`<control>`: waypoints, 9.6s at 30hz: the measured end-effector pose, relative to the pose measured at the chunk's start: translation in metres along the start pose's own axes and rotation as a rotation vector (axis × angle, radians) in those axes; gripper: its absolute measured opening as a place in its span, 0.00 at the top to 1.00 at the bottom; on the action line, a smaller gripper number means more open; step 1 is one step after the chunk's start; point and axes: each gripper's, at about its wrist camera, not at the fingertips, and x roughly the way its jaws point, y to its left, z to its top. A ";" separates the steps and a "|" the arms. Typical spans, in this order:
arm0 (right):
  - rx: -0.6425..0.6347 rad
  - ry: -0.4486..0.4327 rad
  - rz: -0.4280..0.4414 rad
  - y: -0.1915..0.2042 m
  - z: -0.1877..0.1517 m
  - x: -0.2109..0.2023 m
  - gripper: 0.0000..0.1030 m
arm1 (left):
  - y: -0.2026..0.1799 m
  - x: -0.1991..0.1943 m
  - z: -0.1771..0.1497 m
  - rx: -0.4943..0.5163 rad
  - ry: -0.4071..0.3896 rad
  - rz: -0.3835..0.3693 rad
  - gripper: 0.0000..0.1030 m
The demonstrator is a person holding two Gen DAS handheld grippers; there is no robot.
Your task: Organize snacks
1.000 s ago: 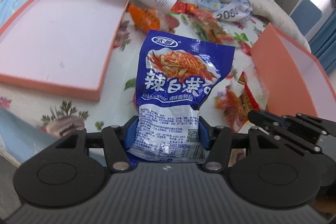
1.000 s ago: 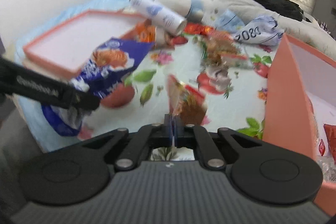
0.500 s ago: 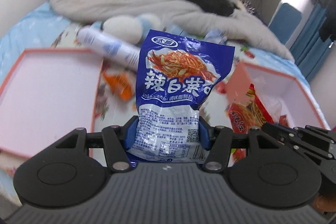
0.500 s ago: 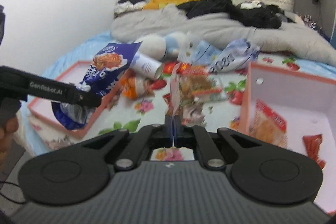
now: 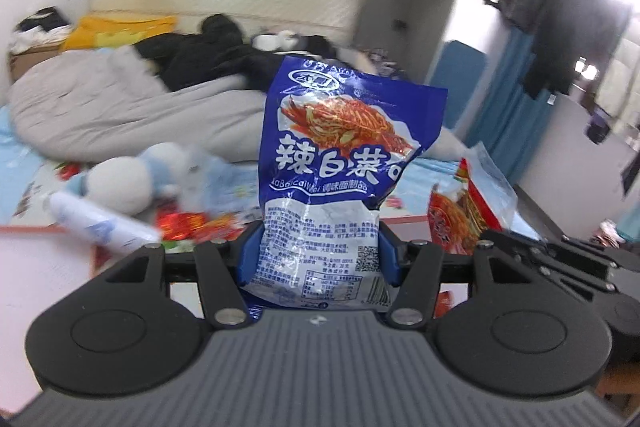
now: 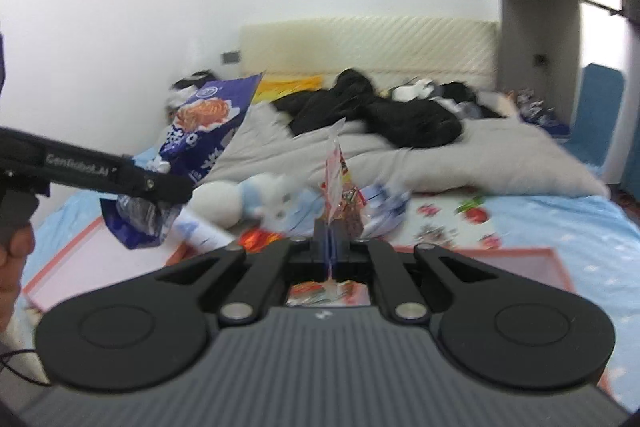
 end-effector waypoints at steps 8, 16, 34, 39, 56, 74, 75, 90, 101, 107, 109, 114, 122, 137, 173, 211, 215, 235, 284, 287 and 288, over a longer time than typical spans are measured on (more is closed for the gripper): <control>0.091 0.100 -0.144 -0.075 -0.020 0.006 0.96 | -0.075 0.076 -0.015 0.082 0.088 -0.100 0.39; 0.175 0.292 -0.206 -0.121 -0.083 0.038 0.95 | -0.110 0.149 -0.064 0.122 0.293 -0.122 0.39; 0.271 0.382 -0.240 -0.140 -0.131 0.040 0.45 | -0.091 0.163 -0.083 0.079 0.377 -0.145 0.17; 0.260 0.333 -0.246 -0.134 -0.112 0.031 0.45 | -0.083 0.140 -0.068 0.053 0.310 -0.158 0.17; 0.203 0.044 -0.166 -0.067 -0.031 -0.022 0.45 | -0.045 0.025 -0.027 0.058 0.029 -0.095 0.17; 0.122 0.023 -0.009 0.016 -0.057 -0.024 0.45 | 0.036 -0.052 -0.090 -0.066 -0.026 0.067 0.17; 0.122 0.028 0.002 0.020 -0.061 -0.023 0.45 | 0.042 -0.055 -0.096 -0.074 -0.023 0.078 0.17; 0.079 0.119 0.086 0.088 -0.125 -0.017 0.45 | 0.099 -0.072 -0.173 -0.202 0.061 0.185 0.17; -0.060 0.157 0.050 0.121 -0.148 -0.002 0.45 | 0.130 -0.058 -0.208 -0.294 0.111 0.221 0.17; -0.176 0.148 -0.020 0.135 -0.153 0.030 0.46 | 0.152 -0.029 -0.209 -0.344 0.106 0.226 0.18; -0.206 0.151 -0.050 0.137 -0.155 0.044 0.47 | 0.158 -0.018 -0.205 -0.353 0.102 0.224 0.18; -0.266 0.159 -0.098 0.142 -0.159 0.084 0.50 | 0.174 0.014 -0.197 -0.382 0.103 0.224 0.18; -0.369 0.196 -0.153 0.144 -0.169 0.157 0.59 | 0.198 0.070 -0.178 -0.419 0.112 0.241 0.18; -0.595 0.202 -0.245 0.154 -0.182 0.255 0.68 | 0.238 0.147 -0.160 -0.496 0.098 0.330 0.23; -0.785 0.191 -0.228 0.192 -0.207 0.136 0.97 | 0.203 0.056 -0.221 -0.519 0.107 0.243 0.69; -0.190 0.355 0.204 0.158 -0.202 0.014 0.27 | 0.167 -0.017 -0.262 -0.432 0.213 0.186 0.30; -0.174 0.357 0.163 0.151 -0.202 0.039 0.14 | 0.170 -0.007 -0.262 -0.427 0.226 0.167 0.30; -0.164 0.479 0.225 0.143 -0.222 0.100 0.44 | 0.147 0.010 -0.251 -0.245 0.242 0.204 0.30; 0.135 0.243 0.082 0.087 -0.075 0.025 0.85 | 0.085 -0.038 -0.123 -0.211 0.064 0.105 0.52; 0.132 0.214 0.059 0.075 -0.061 0.020 0.85 | 0.071 -0.037 -0.103 -0.192 0.040 0.082 0.52; 0.137 0.208 0.053 0.070 -0.057 0.019 0.85 | 0.066 -0.037 -0.096 -0.184 0.029 0.075 0.52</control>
